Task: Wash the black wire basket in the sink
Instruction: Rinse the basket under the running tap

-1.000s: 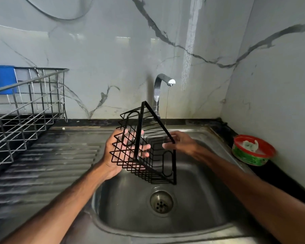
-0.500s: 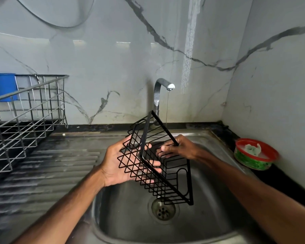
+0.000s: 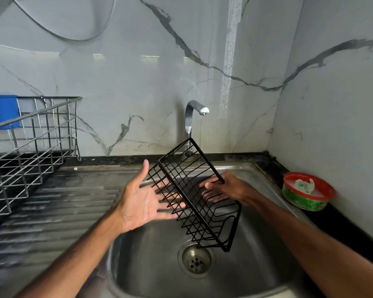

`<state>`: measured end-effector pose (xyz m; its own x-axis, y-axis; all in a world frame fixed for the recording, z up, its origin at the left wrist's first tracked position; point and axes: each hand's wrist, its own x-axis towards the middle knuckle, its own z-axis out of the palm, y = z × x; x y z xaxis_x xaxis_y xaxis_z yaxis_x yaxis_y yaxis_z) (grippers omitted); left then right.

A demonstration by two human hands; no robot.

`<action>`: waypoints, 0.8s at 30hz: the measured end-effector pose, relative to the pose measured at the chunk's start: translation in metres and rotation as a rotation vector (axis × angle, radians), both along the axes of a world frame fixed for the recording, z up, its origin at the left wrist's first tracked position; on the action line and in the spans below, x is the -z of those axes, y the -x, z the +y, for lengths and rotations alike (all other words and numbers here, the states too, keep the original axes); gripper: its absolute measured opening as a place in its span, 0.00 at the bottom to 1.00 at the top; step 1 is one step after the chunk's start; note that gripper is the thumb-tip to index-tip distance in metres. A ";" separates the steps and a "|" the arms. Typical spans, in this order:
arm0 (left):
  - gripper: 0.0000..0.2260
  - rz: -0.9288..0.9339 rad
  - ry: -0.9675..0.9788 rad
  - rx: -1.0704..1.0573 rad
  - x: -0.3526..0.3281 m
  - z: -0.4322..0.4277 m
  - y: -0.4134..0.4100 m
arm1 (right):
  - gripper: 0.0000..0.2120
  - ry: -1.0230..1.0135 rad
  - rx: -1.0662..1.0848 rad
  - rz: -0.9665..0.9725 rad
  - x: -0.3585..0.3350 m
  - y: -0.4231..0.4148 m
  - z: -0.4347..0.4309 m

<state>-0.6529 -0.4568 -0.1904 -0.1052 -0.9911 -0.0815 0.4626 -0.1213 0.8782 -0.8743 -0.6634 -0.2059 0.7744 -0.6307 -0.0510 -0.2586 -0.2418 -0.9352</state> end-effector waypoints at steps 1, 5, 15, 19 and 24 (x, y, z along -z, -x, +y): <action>0.54 -0.030 -0.005 -0.044 0.001 0.000 0.002 | 0.13 0.003 0.007 0.007 0.001 0.000 0.000; 0.64 -0.235 -0.120 -0.184 0.007 -0.002 0.018 | 0.12 0.015 0.065 0.045 0.003 0.005 0.002; 0.37 -0.494 -0.219 -0.363 0.018 -0.010 0.042 | 0.12 -0.104 0.054 0.189 0.005 0.016 0.010; 0.23 -0.541 -0.214 -0.303 0.017 -0.010 0.036 | 0.14 -0.175 0.073 0.141 -0.007 0.015 0.015; 0.28 -0.585 -0.271 -0.268 0.017 -0.015 0.035 | 0.16 -0.416 0.075 0.112 -0.011 0.015 0.014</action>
<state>-0.6879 -0.4722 -0.2078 0.2768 -0.9136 -0.2980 -0.0324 -0.3188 0.9473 -0.8895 -0.6492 -0.1953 0.7022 -0.5933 -0.3935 -0.3660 0.1732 -0.9144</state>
